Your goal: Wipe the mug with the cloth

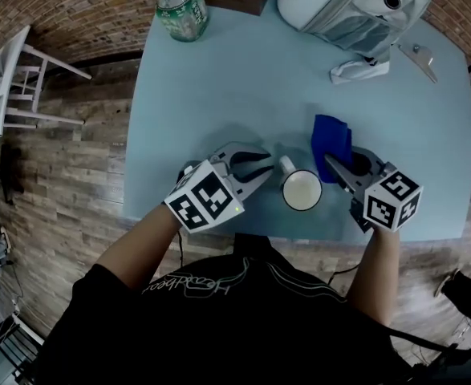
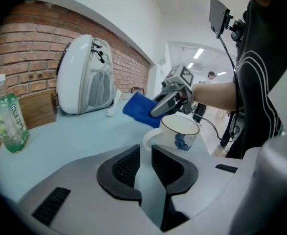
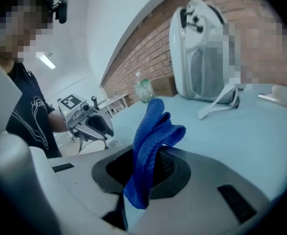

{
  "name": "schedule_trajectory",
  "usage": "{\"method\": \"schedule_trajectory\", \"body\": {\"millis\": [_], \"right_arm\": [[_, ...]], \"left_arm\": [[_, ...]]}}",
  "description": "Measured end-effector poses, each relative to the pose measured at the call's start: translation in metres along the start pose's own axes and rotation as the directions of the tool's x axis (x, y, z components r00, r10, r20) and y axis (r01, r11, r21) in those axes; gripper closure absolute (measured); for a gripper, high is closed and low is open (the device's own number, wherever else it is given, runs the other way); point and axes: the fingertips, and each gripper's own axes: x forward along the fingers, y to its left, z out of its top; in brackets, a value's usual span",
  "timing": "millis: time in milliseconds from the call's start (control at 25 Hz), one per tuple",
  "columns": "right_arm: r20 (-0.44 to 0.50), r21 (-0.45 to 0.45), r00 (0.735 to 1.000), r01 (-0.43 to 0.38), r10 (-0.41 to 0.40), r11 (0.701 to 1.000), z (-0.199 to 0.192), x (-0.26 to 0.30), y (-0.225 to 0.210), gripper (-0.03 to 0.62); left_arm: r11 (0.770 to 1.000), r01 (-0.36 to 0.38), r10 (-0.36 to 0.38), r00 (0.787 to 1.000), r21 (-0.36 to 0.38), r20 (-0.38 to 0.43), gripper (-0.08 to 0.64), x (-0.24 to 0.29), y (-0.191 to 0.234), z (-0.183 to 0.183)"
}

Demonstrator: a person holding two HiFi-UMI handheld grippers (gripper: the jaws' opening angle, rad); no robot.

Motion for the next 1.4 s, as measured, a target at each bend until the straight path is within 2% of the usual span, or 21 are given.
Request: {"method": "schedule_trajectory", "body": {"millis": [80, 160, 240, 320, 440, 600, 680, 840, 960, 1200, 1400], "right_arm": [[0.116, -0.008, 0.989, 0.091, -0.089, 0.996, 0.015, -0.027, 0.004, 0.532], [0.253, 0.034, 0.957, 0.141, -0.145, 0.989, 0.027, -0.058, 0.016, 0.531], [0.354, 0.066, 0.921, 0.152, -0.166, 0.986, 0.032, -0.088, 0.041, 0.531], [0.404, 0.065, 0.899, 0.154, -0.167, 0.986, 0.029, -0.112, 0.075, 0.531], [0.437, 0.061, 0.886, 0.139, -0.152, 0.988, 0.010, -0.139, 0.140, 0.531], [0.492, 0.100, 0.859, 0.107, -0.142, 0.989, -0.015, -0.159, 0.222, 0.531], [0.501, 0.108, 0.854, 0.101, -0.142, 0.989, -0.027, -0.167, 0.259, 0.531], [0.501, 0.056, 0.855, 0.123, -0.134, 0.991, -0.034, -0.177, 0.317, 0.531], [0.506, 0.049, 0.853, 0.123, -0.131, 0.991, -0.034, -0.182, 0.345, 0.531], [0.503, 0.019, 0.856, 0.129, -0.121, 0.992, -0.032, -0.185, 0.375, 0.532], [0.495, 0.026, 0.862, 0.105, -0.104, 0.994, -0.037, -0.183, 0.379, 0.532]], "left_arm": [[0.999, -0.023, 0.024, 1.000, -0.036, 0.019, 0.492, -0.015, -0.002, -0.001], [0.995, -0.044, 0.049, 0.997, -0.090, 0.053, 0.493, -0.030, -0.010, 0.002], [0.989, -0.050, 0.065, 0.992, -0.142, 0.104, 0.494, -0.046, -0.025, 0.010], [0.985, -0.035, 0.062, 0.985, -0.171, 0.158, 0.494, -0.063, -0.049, 0.023], [0.983, 0.004, 0.038, 0.973, -0.184, 0.228, 0.522, -0.095, -0.101, 0.041], [0.980, 0.055, 0.012, 0.941, -0.190, 0.338, 0.546, -0.145, -0.167, 0.066], [0.972, 0.082, 0.011, 0.922, -0.221, 0.387, 0.551, -0.171, -0.196, 0.074], [0.954, 0.139, 0.000, 0.884, -0.264, 0.467, 0.552, -0.212, -0.235, 0.082], [0.964, 0.124, 0.001, 0.885, -0.237, 0.465, 0.552, -0.229, -0.257, 0.081], [0.988, 0.081, -0.013, 0.893, -0.132, 0.450, 0.552, -0.241, -0.286, 0.086], [0.988, 0.087, -0.021, 0.893, -0.127, 0.449, 0.552, -0.239, -0.289, 0.090]]}}
